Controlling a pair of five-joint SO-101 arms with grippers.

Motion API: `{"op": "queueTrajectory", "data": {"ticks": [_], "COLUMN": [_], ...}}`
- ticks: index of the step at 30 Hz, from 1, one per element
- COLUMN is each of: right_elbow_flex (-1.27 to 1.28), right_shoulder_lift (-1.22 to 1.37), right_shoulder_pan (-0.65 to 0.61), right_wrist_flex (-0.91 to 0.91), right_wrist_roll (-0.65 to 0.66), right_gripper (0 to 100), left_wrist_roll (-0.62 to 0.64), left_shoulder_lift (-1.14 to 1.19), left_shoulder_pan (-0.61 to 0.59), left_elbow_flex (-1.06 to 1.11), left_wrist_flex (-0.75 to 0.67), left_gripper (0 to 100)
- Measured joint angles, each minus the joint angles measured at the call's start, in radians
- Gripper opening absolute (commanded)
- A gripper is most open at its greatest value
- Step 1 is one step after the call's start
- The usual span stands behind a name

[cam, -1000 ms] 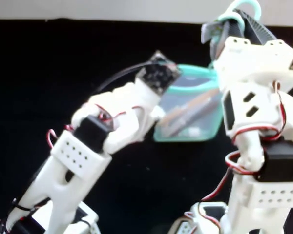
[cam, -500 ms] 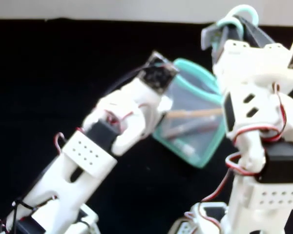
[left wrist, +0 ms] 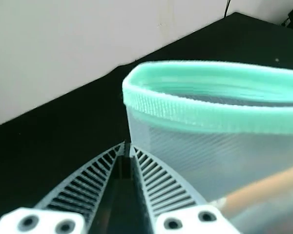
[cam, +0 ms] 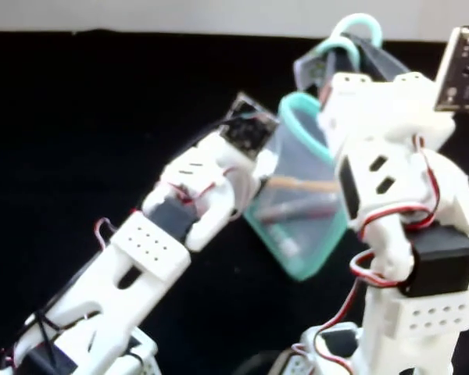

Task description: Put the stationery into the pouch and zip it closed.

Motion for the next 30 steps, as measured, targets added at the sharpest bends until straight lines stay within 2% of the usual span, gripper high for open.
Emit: {"op": "queueTrajectory", "data": {"ticks": [6, 15, 25, 30], "right_elbow_flex": [0.000, 0.000, -0.002, -0.002], "right_shoulder_lift": [0.000, 0.000, 0.000, 0.000], "right_shoulder_pan": [-0.052, -0.057, -0.124, -0.129], "right_wrist_flex": [0.000, 0.000, -0.021, -0.021], "right_wrist_roll": [0.000, 0.000, 0.000, -0.057], "right_gripper": [0.7, 0.7, 0.7, 0.7], "left_wrist_roll": [0.000, 0.000, 0.000, 0.000], "left_shoulder_lift": [0.135, 0.147, 0.149, 0.149], "left_shoulder_pan": [0.012, 0.012, -0.084, -0.121], "left_elbow_flex": [-0.008, -0.009, -0.009, -0.009], "left_wrist_flex": [-0.002, -0.002, -0.002, -0.002], "left_gripper": [1, 1, 1, 1]}}
